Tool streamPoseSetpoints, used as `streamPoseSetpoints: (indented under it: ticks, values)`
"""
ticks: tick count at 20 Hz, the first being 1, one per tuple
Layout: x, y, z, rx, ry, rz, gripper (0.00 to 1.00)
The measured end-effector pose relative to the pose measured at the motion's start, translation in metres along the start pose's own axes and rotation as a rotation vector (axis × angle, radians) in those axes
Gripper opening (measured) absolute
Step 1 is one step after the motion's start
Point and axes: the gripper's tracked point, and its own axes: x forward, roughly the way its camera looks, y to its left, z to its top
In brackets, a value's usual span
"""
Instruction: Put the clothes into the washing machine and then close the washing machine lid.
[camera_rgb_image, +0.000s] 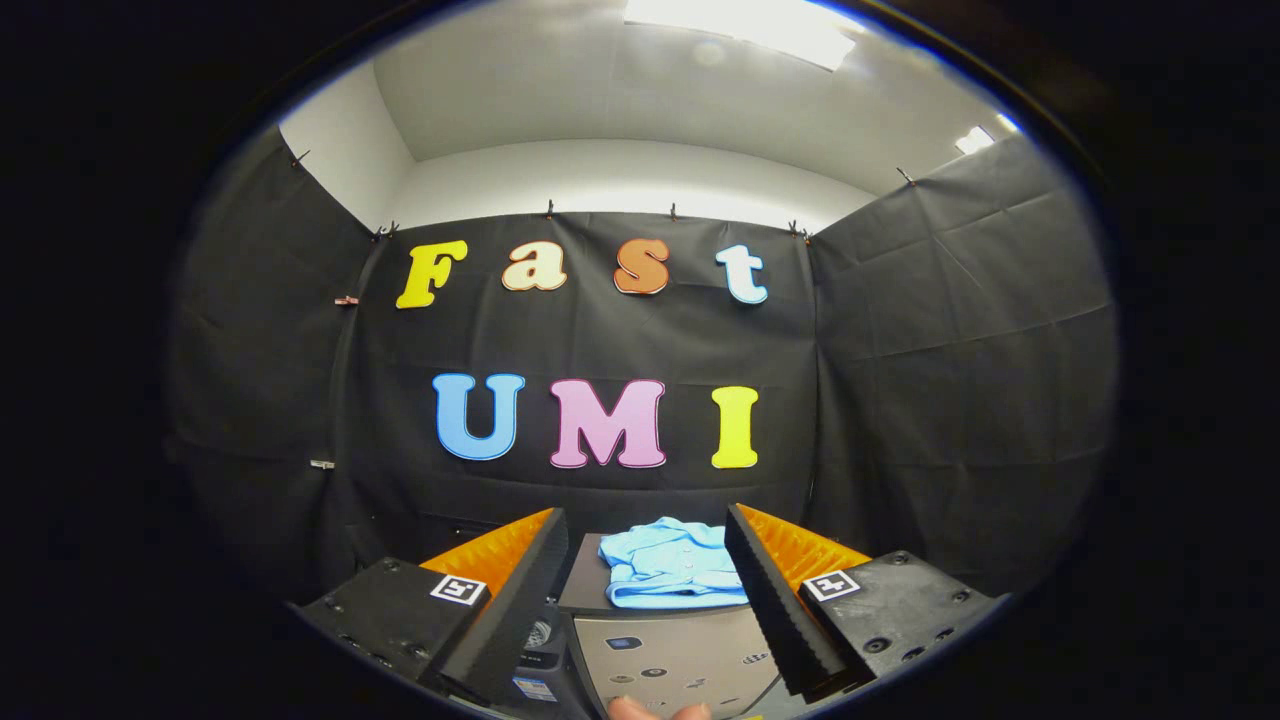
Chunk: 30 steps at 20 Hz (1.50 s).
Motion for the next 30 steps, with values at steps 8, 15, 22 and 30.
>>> streamPoseSetpoints:
  ticks: [8, 15, 22, 30]
  values:
    - [0.007, -0.004, -0.009, -0.007, 0.001, -0.002, 0.99]
    - [0.051, -0.011, -0.030, -0.020, 0.031, 0.007, 0.99]
    - [0.117, 0.002, -0.046, -0.005, 0.105, 0.059, 0.99]
    - [0.189, 0.006, -0.078, -0.095, 0.254, 0.085, 0.98]
